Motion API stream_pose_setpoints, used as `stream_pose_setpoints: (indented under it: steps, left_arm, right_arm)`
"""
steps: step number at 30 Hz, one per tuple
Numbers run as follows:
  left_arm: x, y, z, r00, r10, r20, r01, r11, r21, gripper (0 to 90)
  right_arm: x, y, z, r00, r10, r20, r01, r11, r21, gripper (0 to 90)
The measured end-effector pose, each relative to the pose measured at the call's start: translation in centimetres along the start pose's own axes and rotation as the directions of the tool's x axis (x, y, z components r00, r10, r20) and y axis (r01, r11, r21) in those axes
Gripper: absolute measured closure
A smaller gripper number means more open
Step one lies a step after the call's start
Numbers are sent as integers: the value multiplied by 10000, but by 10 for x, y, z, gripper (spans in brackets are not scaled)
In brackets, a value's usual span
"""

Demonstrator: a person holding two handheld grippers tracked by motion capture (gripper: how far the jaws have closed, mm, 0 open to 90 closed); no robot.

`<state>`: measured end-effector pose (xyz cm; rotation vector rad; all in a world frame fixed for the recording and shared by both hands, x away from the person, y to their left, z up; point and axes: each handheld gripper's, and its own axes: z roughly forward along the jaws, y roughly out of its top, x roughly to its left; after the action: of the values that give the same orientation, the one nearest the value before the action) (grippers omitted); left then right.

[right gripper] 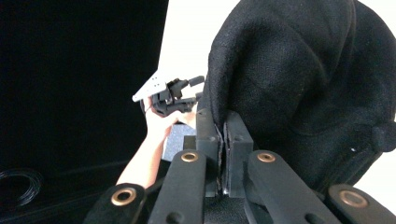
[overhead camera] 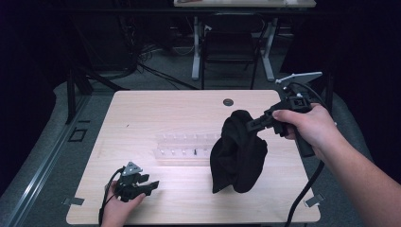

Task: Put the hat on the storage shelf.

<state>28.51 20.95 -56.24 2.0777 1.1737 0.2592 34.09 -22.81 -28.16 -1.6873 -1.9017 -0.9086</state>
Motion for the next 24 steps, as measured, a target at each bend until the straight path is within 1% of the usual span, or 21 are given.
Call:
stream_pose_setpoints:
  steps: [2, 4, 6, 8, 9, 10, 11, 12, 13, 14, 15, 16, 17, 19, 20, 22, 23, 24]
  left_arm:
    - [0, 0, 0, 10000, -4, 54, 3, 10000, 65, 483]
    - [-1, 1, -1, 10000, -61, 78, 60, 10000, 74, 485]
    - [-1, 0, 0, 9999, -120, 120, 119, 9999, 101, 490]
    - [0, 0, 0, 9998, -138, 105, 137, 9998, 116, 498]
    - [0, 0, 0, 9998, -149, 98, 148, 9998, 116, 499]
    - [0, 0, 0, 9999, -149, 79, 148, 9998, 117, 500]
    - [0, 0, 0, 9999, -148, 69, 147, 9998, 132, 500]
    - [0, 0, 0, 9999, -146, 62, 145, 9998, 139, 500]
    - [0, 0, 0, 9999, -160, 62, 160, 9998, 143, 500]
    - [0, 0, 1, 9998, -170, 57, 169, 9997, 151, 500]
    - [0, 0, 1, 9999, -158, 32, 158, 9998, 104, 501]
    - [0, 0, 1, 9999, -131, 83, 130, 9997, 203, 503]
    - [0, 0, 1, 9998, -167, 90, 166, 9997, 189, 505]
    - [-1, 0, 1, 9998, -143, 110, 140, 9996, 236, 507]
    - [-1, -1, 2, 9998, -154, 102, 152, 9997, 182, 508]
    - [-1, 0, 2, 9999, -97, 131, 93, 9996, 273, 509]
    - [-1, 0, 2, 9999, -100, 131, 96, 9996, 267, 509]
    - [-1, 0, 2, 9999, -99, 132, 96, 9996, 261, 509]
  right_arm:
    - [3, 3, -1, 9999, -162, 4, 162, 9997, -166, 874]
    - [6, 6, -2, 9999, -123, -81, 121, 9997, -230, 874]
    - [9, 10, -1, 9996, -249, -163, 241, 9988, -428, 873]
    - [12, 13, -2, 9996, -244, -136, 238, 9990, -380, 873]
    - [14, 15, -2, 9994, -269, -226, 256, 9981, -564, 873]
    - [15, 16, -2, 9994, -246, -245, 230, 9978, -629, 873]
    - [17, 18, -2, 9992, -311, -238, 296, 9978, -592, 873]
    - [18, 19, -2, 9992, -308, -240, 293, 9976, -626, 873]
    - [19, 20, -1, 9990, -331, -306, 306, 9965, -776, 873]
    - [20, 22, -1, 9990, -309, -323, 284, 9968, -753, 873]
    - [21, 23, 0, 9987, -373, -354, 343, 9961, -818, 872]
    - [22, 25, 0, 9985, -397, -371, 364, 9957, -856, 871]
    - [22, 27, 0, 9982, -452, -384, 419, 9957, -828, 870]
    - [24, 30, 2, 9982, -423, -431, 374, 9934, -1087, 869]
    - [25, 32, 2, 9981, -447, -424, 399, 9933, -1089, 869]
    - [27, 35, 2, 9980, -474, -410, 421, 9918, -1210, 869]
    - [28, 37, 2, 9982, -457, -384, 410, 9925, -1149, 869]
    - [28, 39, 3, 9980, -484, -399, 427, 9902, -1329, 870]
